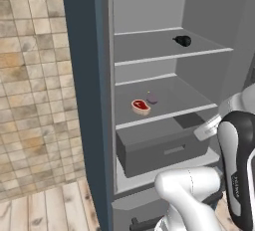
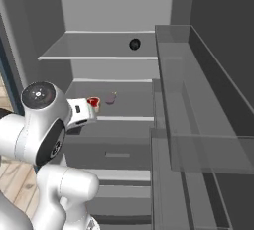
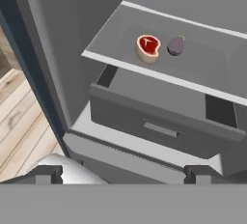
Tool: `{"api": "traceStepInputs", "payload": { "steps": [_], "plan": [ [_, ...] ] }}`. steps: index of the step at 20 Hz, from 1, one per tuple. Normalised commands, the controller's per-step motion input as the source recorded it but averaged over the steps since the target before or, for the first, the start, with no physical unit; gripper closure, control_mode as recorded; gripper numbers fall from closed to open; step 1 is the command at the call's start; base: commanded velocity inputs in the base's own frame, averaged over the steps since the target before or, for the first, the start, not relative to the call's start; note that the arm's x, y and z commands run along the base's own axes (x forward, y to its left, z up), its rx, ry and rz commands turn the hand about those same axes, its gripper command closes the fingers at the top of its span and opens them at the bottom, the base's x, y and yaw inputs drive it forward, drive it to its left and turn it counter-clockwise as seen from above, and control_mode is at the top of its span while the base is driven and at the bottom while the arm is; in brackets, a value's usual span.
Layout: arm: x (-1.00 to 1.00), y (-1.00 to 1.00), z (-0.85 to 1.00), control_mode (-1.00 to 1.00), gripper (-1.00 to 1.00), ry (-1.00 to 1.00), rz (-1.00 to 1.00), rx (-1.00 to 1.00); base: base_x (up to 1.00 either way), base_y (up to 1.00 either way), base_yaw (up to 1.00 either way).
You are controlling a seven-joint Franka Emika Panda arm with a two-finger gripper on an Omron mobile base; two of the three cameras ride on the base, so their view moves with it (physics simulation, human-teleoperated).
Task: Place one eggplant and one steak in each tupperware on the nearby counter, to pack two identical lunches.
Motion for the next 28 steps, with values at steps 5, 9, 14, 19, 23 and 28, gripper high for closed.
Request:
{"api": "traceStepInputs", "payload": {
  "steps": [5, 9, 14, 19, 23, 28],
  "plan": [
    [0.00, 0.00, 0.62, -1.00, -1.00, -0.15, -0.15, -0.02, 0.00, 0.00, 0.00],
    [-0.01, 0.00, 0.60, -1.00, -1.00, -0.20, -0.29, 0.00, 0.00, 0.00, 0.00],
    [0.01, -0.07, 0.41, -1.00, -1.00, -0.14, -0.39, 0.01, 0.00, 0.00, 0.00],
    [0.00, -0.24, 0.41, -1.00, -1.00, -0.09, -0.32, 0.17, 0.00, 0.00, 0.00],
    [0.03, -0.36, 0.46, -1.00, -1.00, -0.02, -0.09, 0.22, 0.00, 0.00, 0.00],
    [0.28, -0.04, 0.39, -1.00, -1.00, 0.05, 0.00, 0.02, 0.00, 0.00, 0.00]
  ]
}}
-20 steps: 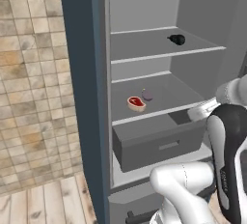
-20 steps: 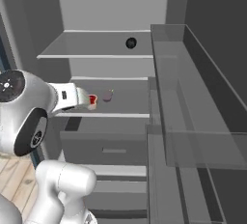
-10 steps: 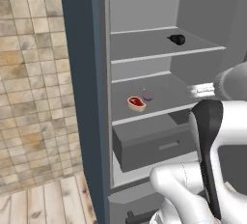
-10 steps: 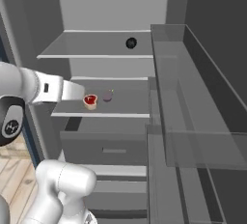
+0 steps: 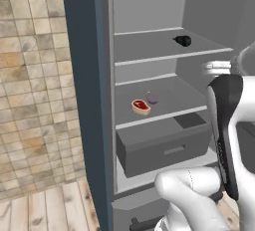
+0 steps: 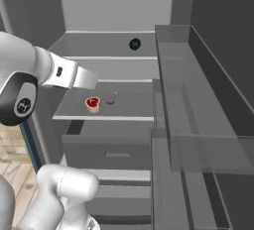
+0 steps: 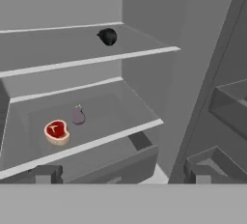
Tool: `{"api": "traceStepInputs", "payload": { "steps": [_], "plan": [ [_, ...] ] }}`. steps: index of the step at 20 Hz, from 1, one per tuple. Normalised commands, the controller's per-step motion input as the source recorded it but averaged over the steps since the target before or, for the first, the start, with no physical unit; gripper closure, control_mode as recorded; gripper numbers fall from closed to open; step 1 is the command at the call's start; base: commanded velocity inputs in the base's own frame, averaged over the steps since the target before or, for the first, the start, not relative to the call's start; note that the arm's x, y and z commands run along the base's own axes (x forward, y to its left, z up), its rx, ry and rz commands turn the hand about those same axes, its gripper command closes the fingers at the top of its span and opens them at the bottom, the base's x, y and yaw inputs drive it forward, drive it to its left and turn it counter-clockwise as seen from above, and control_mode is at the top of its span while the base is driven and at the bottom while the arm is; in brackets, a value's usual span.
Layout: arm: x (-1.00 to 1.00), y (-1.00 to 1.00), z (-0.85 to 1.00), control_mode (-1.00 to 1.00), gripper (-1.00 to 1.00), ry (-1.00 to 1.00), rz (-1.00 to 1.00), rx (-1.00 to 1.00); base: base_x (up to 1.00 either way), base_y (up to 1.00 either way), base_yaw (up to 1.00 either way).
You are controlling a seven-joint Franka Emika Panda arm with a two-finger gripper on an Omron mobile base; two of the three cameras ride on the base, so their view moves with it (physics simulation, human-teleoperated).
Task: Place one eggplant and one steak in each tupperware on the nearby counter, to pack two identical lunches.
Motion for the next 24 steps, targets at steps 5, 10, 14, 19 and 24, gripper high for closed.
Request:
{"api": "traceStepInputs", "payload": {
  "steps": [5, 10, 14, 19, 24],
  "plan": [
    [0.39, 0.05, 0.19, -1.00, -1.00, 0.03, 0.00, -0.06, 0.00, 0.00, 0.00],
    [0.39, -0.16, 0.00, -1.00, -1.00, 0.00, -0.03, 0.00, 0.00, 0.00, 0.00],
    [0.43, -0.23, -0.09, -1.00, -1.00, 0.00, -0.01, 0.00, 0.00, 0.00, 0.00],
    [0.58, -0.16, -0.05, -1.00, -1.00, 0.00, 0.00, 0.00, 0.00, 0.00, 0.00],
    [0.74, -0.19, -0.11, -1.00, -1.00, 0.00, 0.00, 0.00, 0.00, 0.00, 0.00]
  ]
}}
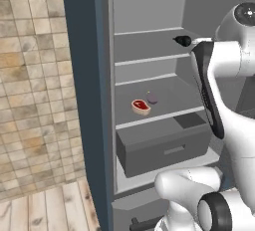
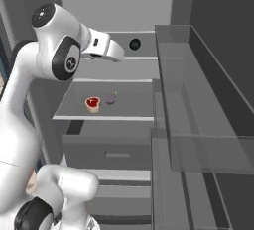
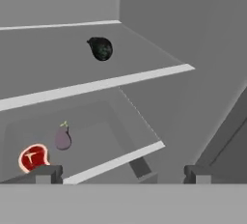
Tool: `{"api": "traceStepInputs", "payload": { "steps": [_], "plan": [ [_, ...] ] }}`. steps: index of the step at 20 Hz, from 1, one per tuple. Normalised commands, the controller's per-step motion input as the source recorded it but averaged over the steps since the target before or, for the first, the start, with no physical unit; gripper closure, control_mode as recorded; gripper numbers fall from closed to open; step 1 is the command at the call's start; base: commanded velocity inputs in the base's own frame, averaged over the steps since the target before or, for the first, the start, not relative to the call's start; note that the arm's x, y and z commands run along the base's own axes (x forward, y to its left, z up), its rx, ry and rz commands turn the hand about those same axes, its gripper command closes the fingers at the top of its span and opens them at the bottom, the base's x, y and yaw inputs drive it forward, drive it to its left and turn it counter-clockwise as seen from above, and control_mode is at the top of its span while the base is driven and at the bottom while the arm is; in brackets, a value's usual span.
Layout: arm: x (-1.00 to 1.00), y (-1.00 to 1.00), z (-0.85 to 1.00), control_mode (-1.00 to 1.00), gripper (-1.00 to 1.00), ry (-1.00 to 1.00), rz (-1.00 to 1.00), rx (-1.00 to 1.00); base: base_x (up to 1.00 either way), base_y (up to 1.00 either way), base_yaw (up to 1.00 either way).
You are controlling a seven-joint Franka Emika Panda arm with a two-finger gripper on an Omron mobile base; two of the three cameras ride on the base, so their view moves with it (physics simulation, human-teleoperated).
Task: Place one eggplant and one steak in each tupperware on the nearby counter, to pack two identical lunches.
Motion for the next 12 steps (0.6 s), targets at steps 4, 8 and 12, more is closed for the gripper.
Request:
{"api": "traceStepInputs", "payload": {
  "steps": [4, 8, 12],
  "plan": [
    [0.77, -0.30, -0.25, -1.00, -1.00, 0.00, 0.00, 0.02, 0.00, 0.00, 0.00],
    [0.73, -0.26, -0.14, -1.00, -1.00, 0.00, 0.00, 0.04, 0.00, 0.00, 0.00],
    [0.74, -0.09, 0.00, -1.00, -1.00, 0.00, 0.00, 0.08, 0.00, 0.00, 0.00]
  ]
}}
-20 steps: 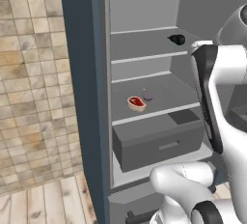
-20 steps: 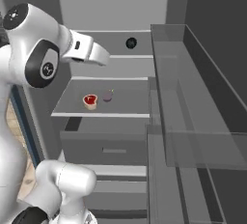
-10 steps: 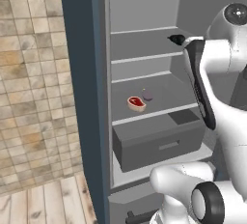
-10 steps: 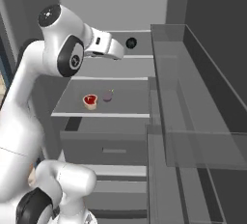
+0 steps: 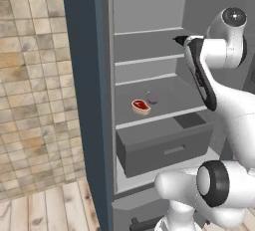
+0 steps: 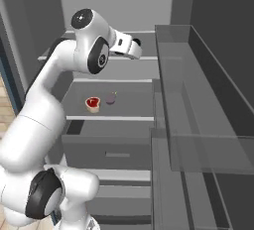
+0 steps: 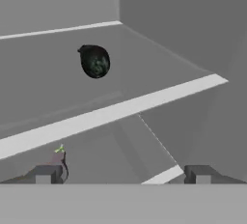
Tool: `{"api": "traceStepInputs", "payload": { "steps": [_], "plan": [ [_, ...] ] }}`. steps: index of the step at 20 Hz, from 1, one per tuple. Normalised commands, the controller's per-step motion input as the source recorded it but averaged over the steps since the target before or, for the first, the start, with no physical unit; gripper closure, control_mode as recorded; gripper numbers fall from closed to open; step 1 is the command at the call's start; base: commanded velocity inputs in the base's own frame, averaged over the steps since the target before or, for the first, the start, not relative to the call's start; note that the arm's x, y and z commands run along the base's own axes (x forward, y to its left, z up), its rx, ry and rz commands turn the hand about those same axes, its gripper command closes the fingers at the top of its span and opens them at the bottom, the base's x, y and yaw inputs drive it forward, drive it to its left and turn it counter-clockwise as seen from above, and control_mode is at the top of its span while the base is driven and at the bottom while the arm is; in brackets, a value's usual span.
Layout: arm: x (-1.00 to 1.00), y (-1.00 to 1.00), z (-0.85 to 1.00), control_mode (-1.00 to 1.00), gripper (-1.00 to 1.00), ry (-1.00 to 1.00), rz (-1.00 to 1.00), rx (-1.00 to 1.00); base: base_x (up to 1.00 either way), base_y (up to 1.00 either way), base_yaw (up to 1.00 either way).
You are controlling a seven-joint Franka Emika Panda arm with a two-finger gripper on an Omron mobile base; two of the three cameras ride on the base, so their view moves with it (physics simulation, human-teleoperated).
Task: Place one eggplant and one steak in each tupperware on the nearby counter, to pack two identical lunches.
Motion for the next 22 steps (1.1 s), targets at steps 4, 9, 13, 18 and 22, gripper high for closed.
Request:
{"api": "traceStepInputs", "payload": {
  "steps": [4, 9, 13, 18, 22],
  "plan": [
    [0.68, 0.00, 0.00, -1.00, -1.00, 0.00, 0.00, 0.07, 0.00, 0.00, 0.00],
    [0.52, -0.10, 0.00, -1.00, -1.00, 0.00, 0.00, 0.04, 0.00, 0.00, 0.00],
    [0.42, -0.27, 0.00, -1.00, -1.00, 0.00, 0.00, 0.00, 0.00, 0.00, 0.00],
    [0.43, -0.07, 0.00, -1.00, -1.00, 0.00, 0.01, 0.00, 0.00, 0.00, 0.00],
    [0.40, 0.00, 0.00, -1.00, -1.00, 0.00, 0.01, 0.00, 0.00, 0.00, 0.00]
  ]
}}
